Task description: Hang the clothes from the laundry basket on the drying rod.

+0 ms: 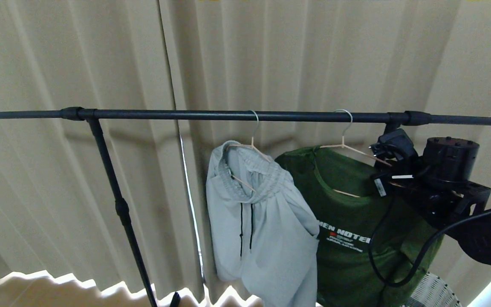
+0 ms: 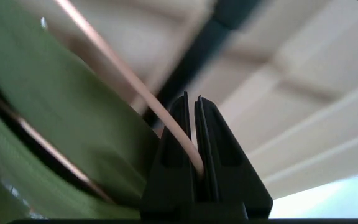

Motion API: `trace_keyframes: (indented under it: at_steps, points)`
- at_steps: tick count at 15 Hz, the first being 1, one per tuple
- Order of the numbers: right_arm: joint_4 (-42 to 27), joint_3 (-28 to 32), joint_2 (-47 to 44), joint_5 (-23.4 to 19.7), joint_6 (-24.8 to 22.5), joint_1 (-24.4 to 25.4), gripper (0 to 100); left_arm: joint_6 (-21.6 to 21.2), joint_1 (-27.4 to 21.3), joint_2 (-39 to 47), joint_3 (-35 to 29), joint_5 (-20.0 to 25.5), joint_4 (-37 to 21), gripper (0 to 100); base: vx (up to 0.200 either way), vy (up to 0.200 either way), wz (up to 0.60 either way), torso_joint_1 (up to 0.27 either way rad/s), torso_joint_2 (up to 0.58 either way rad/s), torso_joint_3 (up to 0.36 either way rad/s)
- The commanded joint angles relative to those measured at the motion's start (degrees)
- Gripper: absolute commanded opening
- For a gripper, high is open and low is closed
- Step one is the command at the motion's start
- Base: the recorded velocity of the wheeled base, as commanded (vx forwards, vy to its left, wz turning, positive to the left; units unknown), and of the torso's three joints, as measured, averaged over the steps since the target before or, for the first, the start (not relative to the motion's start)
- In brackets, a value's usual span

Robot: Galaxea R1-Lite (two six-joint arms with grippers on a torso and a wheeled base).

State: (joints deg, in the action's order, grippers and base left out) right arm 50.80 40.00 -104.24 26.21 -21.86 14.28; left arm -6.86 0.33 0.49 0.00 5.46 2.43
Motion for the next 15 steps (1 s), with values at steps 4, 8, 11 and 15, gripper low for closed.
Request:
trace_keyframes:
  at_steps: [4, 8, 11, 15]
  points:
    - [0.09, -2.29, -0.44, -2.13, 6.13, 1.98, 100, 0.01, 0.02, 0.13, 0.00, -0.01, 0.04, 0, 0.000, 0.000, 0.00, 0.000, 0.00, 0.000]
    - [10.46, -10.38, -0.88, -14.43, 12.63, 4.62, 100, -0.08, -0.07, 0.13, 0.00, -0.01, 0.04, 0, 0.000, 0.000, 0.00, 0.000, 0.00, 0.000]
    - [26.46, -14.68, -4.30, -18.56, 12.89, 4.53, 100, -0.08, 0.02, 0.13, 0.00, -0.10, 0.04, 0, 0.000, 0.000, 0.00, 0.000, 0.00, 0.000]
    - [39.20, -20.22, -4.92, -19.00, 12.72, 4.53, 100, -0.08, 0.02, 0.13, 0.00, -0.10, 0.04, 0, 0.000, 0.000, 0.00, 0.000, 0.00, 0.000]
